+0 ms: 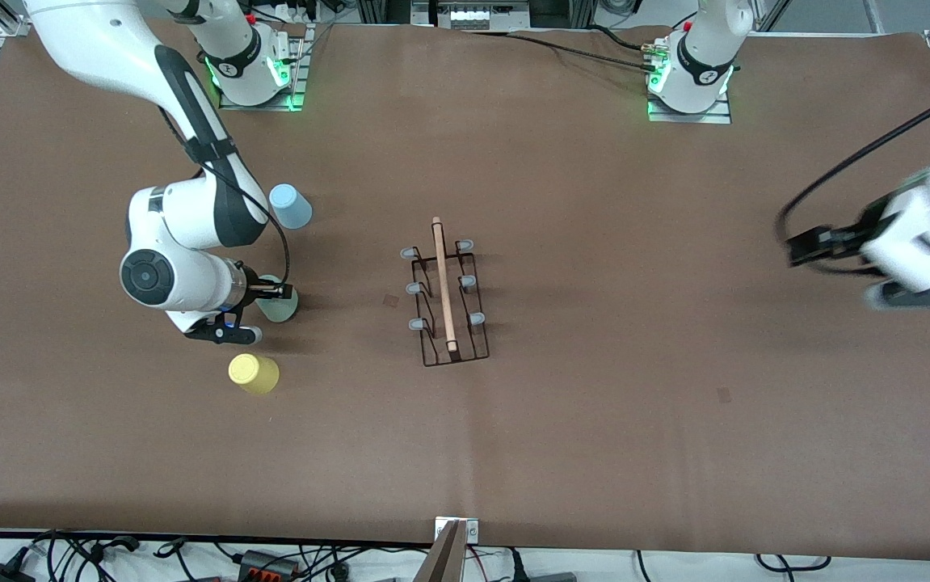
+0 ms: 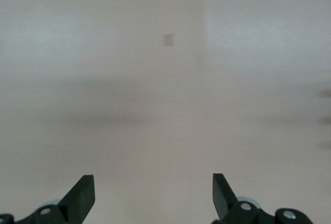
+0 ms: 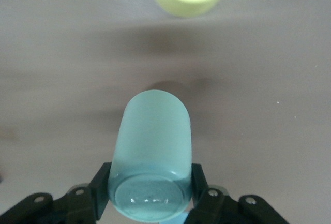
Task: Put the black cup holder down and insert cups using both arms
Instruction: 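Carry the mint cup to the rack and set it on a peg, then open the right gripper and move it to the yellow cup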
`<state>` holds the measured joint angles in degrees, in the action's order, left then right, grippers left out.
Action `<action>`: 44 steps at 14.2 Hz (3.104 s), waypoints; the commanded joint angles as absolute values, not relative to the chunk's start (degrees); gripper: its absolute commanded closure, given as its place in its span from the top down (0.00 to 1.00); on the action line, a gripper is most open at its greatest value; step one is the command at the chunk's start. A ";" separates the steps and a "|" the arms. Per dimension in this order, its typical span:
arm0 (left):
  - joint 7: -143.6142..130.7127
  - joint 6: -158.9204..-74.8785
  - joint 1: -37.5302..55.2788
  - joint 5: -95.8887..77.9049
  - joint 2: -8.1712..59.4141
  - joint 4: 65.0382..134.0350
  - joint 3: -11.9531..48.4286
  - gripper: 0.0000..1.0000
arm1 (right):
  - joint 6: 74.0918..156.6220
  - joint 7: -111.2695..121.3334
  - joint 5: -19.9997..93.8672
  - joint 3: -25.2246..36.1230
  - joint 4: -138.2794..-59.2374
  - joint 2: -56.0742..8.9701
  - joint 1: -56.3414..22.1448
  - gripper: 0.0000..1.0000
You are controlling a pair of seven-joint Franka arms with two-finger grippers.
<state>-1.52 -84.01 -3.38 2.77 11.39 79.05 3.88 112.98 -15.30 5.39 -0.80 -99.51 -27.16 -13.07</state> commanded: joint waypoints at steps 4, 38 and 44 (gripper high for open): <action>1.24 -84.28 -0.36 0.09 2.91 91.20 1.41 1.00 | 97.12 -19.05 6.59 -0.70 -83.32 -25.93 -22.75 0.16; 0.97 -87.63 -4.22 -1.32 3.87 91.05 1.58 1.00 | 103.54 -34.36 9.07 5.86 -80.52 -30.15 -34.80 1.00; 0.97 -87.54 -4.22 -1.32 3.87 91.05 1.85 1.00 | 115.55 -31.56 6.94 16.17 -79.63 -34.97 -29.19 1.00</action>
